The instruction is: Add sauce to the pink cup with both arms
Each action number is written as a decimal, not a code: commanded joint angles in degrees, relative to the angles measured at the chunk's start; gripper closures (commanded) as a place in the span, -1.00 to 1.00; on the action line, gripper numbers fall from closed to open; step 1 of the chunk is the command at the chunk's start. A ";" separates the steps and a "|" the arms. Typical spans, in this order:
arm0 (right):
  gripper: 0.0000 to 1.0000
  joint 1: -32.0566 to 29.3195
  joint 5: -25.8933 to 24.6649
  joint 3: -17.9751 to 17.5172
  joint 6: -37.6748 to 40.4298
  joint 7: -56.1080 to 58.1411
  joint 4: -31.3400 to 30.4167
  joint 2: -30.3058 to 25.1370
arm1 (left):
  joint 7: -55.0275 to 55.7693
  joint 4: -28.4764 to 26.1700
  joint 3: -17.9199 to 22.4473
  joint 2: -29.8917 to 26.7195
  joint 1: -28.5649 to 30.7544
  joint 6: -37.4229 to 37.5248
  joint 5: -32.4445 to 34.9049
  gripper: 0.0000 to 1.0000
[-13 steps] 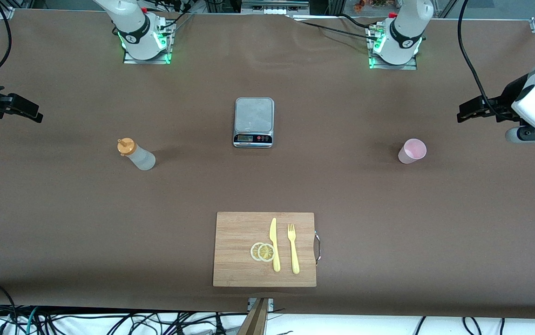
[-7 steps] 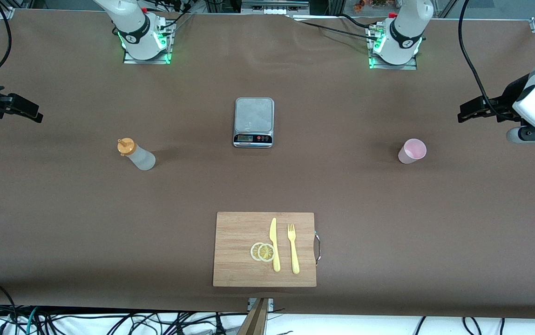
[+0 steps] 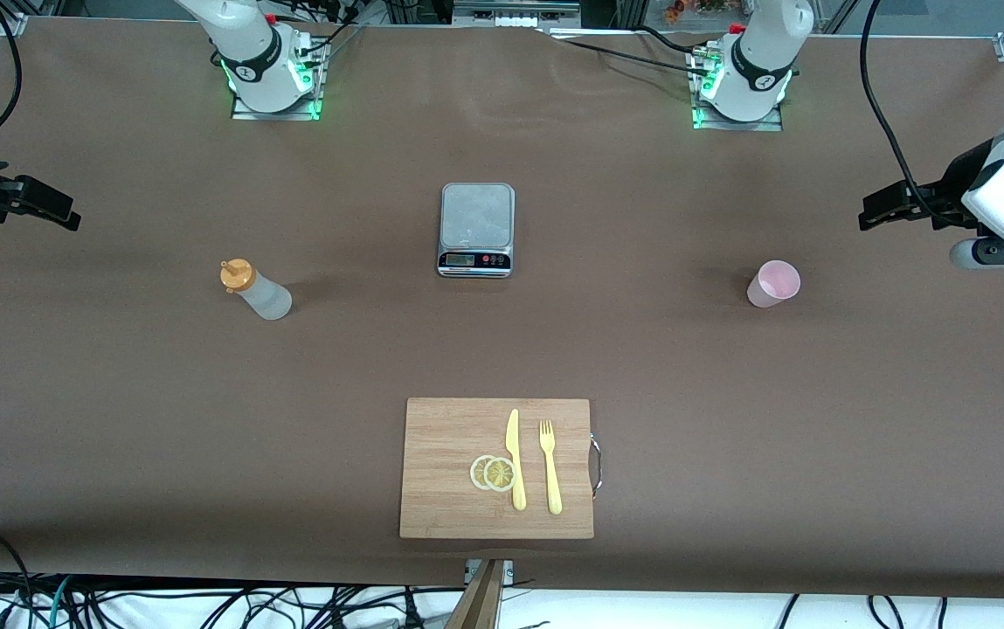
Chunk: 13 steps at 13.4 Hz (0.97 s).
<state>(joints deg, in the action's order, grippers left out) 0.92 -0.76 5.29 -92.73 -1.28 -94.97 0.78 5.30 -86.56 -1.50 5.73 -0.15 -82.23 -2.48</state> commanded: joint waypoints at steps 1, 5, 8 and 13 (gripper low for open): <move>-1.00 -0.21 0.67 -0.10 0.53 0.84 -0.04 -0.34 | -0.82 1.83 0.00 0.95 -0.03 0.66 0.02 -1.00; -1.00 -0.21 0.67 -0.19 0.53 0.84 -0.04 -0.34 | -0.82 1.83 0.00 0.95 -0.11 0.66 0.02 -1.00; -1.00 -0.21 0.67 -0.10 0.53 0.84 -0.04 -0.34 | -0.91 1.83 0.27 1.91 0.32 0.66 0.10 -1.00; -1.00 -0.21 0.67 -0.10 0.53 0.93 -0.04 -0.34 | -1.00 1.83 1.41 4.37 1.72 0.49 0.02 -1.00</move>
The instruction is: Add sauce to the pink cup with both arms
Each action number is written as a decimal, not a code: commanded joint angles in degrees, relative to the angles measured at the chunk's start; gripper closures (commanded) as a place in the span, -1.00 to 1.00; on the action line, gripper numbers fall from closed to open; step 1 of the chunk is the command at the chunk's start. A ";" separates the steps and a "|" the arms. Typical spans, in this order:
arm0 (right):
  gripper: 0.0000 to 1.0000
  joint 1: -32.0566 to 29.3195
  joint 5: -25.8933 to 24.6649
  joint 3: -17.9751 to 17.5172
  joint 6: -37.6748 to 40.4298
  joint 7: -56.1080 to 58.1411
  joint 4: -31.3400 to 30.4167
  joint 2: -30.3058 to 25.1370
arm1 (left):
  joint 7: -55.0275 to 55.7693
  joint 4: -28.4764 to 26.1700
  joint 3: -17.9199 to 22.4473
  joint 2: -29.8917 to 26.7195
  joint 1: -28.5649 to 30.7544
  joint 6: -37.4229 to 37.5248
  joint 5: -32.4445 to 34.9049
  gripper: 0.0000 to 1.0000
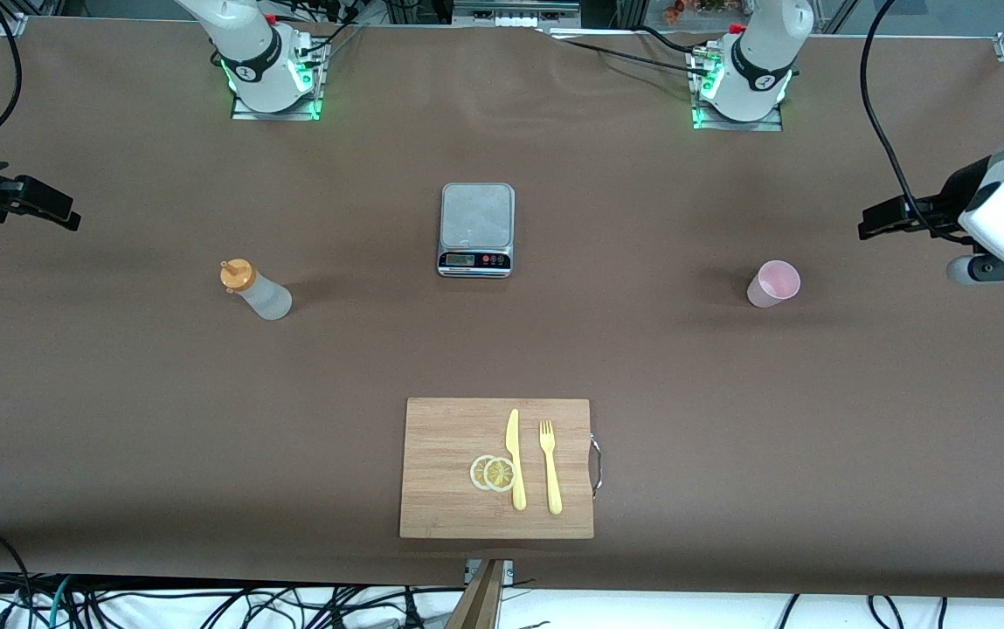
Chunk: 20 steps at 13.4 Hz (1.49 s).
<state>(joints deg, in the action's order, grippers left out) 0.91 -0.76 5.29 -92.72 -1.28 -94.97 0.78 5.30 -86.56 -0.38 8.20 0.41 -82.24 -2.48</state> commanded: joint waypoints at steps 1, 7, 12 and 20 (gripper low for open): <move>-1.00 -0.21 0.67 -0.10 0.53 0.93 -0.04 -0.34 | -1.17 1.83 0.29 2.95 1.95 0.16 -0.07 -1.00; -1.00 -0.21 0.67 -0.10 0.62 0.93 -0.04 -0.34 | -3.18 -0.88 0.38 9.37 4.25 -8.36 2.03 -1.00; -1.00 -0.21 0.67 -0.10 0.62 0.93 -0.04 -0.34 | -9.07 -15.18 2.39 8.76 3.55 -22.58 3.18 -1.00; -1.00 -0.21 0.67 -0.10 0.62 0.93 -0.04 -0.34 | -11.28 -35.76 2.58 6.21 3.02 -44.03 2.39 -0.96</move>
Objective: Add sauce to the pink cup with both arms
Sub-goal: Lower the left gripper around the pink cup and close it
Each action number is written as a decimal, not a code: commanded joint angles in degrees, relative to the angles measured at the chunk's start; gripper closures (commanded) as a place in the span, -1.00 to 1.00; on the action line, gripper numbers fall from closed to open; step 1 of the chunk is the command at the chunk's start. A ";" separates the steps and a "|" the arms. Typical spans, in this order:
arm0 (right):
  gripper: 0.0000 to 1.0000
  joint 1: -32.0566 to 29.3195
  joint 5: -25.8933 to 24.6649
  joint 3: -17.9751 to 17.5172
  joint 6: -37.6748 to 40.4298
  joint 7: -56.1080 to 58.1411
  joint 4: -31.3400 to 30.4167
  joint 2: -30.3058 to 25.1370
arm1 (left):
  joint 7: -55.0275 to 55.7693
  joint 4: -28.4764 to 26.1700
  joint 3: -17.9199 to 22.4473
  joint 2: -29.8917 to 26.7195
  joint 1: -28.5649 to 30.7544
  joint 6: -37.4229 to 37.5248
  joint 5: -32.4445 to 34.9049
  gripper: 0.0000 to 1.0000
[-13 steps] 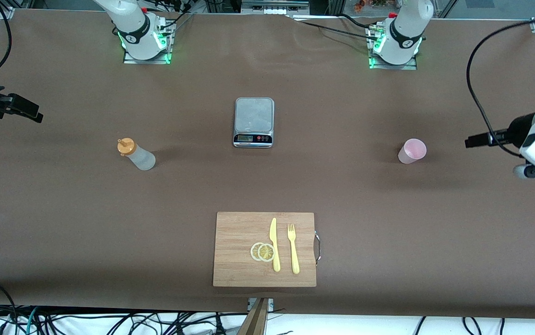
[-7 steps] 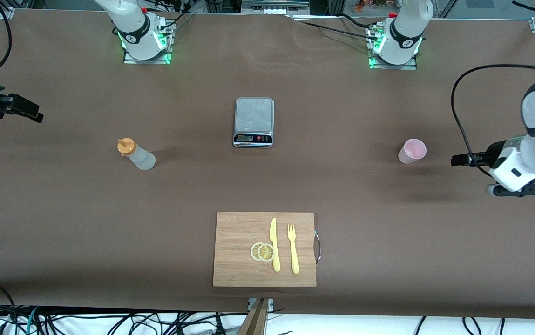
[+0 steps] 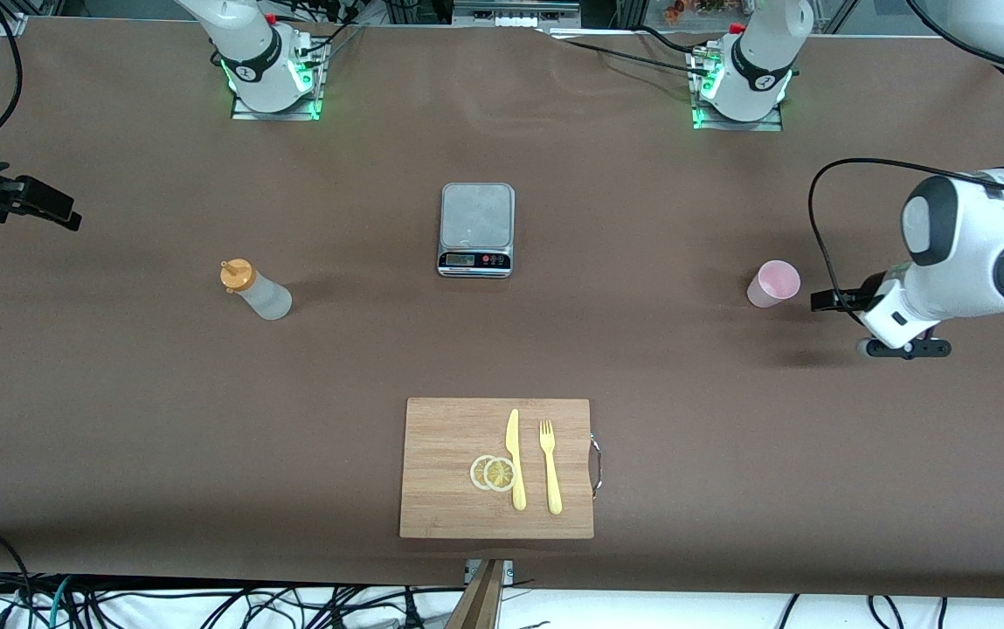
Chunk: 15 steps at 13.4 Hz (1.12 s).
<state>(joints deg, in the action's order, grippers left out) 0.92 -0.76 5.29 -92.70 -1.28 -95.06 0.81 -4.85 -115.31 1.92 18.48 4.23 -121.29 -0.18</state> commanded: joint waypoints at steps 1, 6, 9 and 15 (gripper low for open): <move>-1.00 -0.21 0.67 -0.10 0.59 0.93 0.05 -0.45 | -1.12 -8.43 0.28 -4.16 -0.80 -6.66 -0.08 -0.95; -1.00 -0.21 0.67 -0.10 0.59 0.93 0.05 -0.37 | -1.12 -10.64 0.36 -4.24 -1.77 -9.32 -0.26 -0.83; -1.00 -0.21 0.67 -0.10 0.59 0.93 0.05 -0.37 | -1.12 -10.73 0.37 -4.16 -2.56 -9.32 -0.26 -0.63; -1.00 -0.21 0.67 -0.10 0.59 0.93 0.05 -0.37 | -1.21 -11.87 0.37 -3.89 -3.35 -10.90 -0.17 -0.37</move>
<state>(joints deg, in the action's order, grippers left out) 0.92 -0.76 5.29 -92.70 -1.28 -95.06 0.81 -4.89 -125.16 1.80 15.96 1.31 -130.96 -0.19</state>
